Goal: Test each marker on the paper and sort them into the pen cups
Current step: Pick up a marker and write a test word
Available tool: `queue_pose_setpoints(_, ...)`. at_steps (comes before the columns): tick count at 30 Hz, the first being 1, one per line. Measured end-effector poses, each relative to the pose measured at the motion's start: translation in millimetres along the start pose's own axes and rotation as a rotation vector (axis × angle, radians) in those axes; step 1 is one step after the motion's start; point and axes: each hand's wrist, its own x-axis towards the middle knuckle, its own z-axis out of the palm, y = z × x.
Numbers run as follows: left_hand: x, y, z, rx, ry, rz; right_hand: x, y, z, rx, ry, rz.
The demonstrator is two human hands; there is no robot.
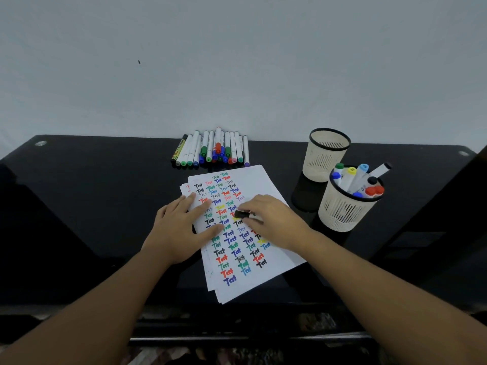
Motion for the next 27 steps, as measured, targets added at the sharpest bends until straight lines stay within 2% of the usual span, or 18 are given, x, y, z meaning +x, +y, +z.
queue_pose_setpoints(4, 0, -1, 0, -0.017, 0.004, 0.007, -1, 6, -1, -0.069, 0.010, 0.097)
queue_pose_setpoints(10, -1, 0, 1, -0.048, 0.028, 0.016, 0, -6, -2, -0.155, 0.004, 0.048)
queue_pose_setpoints(17, -5, -5, 8, -0.065, 0.360, 0.239, 19, -27, -6, -0.164, -0.136, -0.018)
queue_pose_setpoints(22, -5, -6, 11, -0.052, 0.413, 0.312, 29, -41, -7, -0.234, -0.212, -0.083)
queue_pose_setpoints(27, -5, -9, 12, -0.038, 0.413, 0.379, 30, -47, -7, -0.287, -0.208, -0.110)
